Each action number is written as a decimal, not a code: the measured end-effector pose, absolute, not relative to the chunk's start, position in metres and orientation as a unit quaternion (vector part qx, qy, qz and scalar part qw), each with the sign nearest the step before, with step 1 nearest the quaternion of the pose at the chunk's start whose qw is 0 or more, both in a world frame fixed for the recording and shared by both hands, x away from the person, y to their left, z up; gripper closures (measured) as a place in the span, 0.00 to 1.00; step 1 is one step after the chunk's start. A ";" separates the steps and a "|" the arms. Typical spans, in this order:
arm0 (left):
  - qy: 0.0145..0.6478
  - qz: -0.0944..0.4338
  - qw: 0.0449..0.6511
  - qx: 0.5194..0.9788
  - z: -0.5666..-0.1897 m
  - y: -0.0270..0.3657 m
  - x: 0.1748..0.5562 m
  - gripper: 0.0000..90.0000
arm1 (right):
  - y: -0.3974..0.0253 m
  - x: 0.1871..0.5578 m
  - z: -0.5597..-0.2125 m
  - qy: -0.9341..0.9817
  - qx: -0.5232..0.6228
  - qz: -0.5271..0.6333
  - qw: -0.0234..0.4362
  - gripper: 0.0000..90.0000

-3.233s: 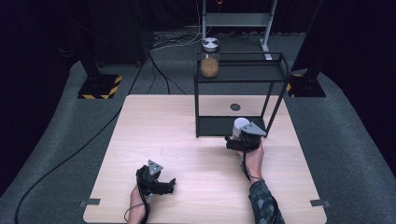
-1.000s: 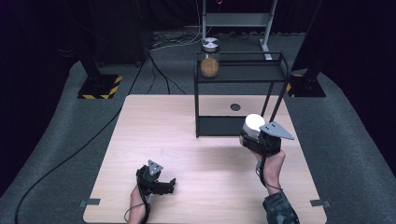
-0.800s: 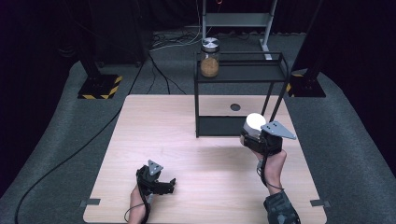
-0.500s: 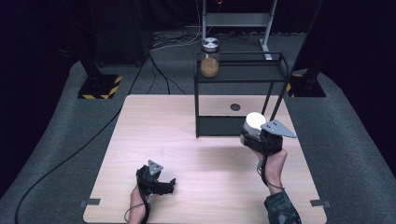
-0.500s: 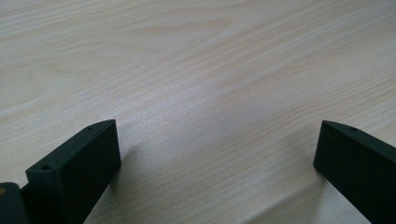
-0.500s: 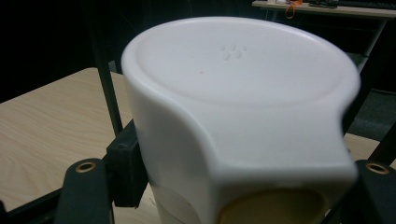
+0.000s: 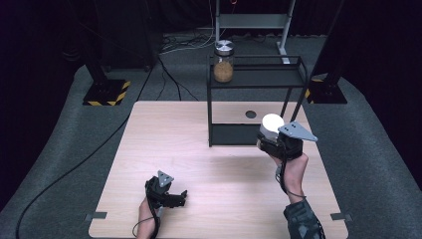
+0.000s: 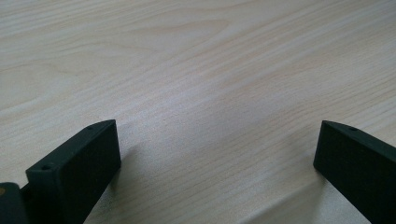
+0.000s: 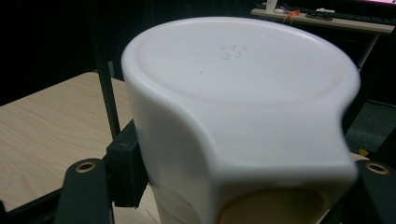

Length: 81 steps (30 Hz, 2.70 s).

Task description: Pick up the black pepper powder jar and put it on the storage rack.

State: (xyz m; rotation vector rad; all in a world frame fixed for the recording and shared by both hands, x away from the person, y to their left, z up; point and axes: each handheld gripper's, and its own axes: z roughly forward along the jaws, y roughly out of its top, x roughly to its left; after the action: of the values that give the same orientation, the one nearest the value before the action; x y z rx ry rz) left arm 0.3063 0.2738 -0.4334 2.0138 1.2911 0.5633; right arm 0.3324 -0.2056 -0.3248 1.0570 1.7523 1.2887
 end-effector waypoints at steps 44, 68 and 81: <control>0.491 0.214 0.336 0.775 -0.433 0.274 0.307 0.00 | -0.217 0.334 -0.255 0.661 0.387 0.506 0.398 0.33; 0.487 0.213 0.336 0.777 -0.433 0.275 0.307 0.00 | -0.223 0.337 -0.203 0.652 0.377 0.499 0.430 0.33; 0.486 0.212 0.337 0.778 -0.433 0.275 0.308 0.00 | -0.220 0.347 -0.178 0.654 0.374 0.492 0.436 0.33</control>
State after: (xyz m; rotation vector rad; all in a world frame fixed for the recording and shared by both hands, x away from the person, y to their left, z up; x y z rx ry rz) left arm 0.3076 0.2751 -0.4331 2.0288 1.2656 0.5517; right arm 0.3468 -0.2200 -0.1784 0.9313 1.6276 1.2253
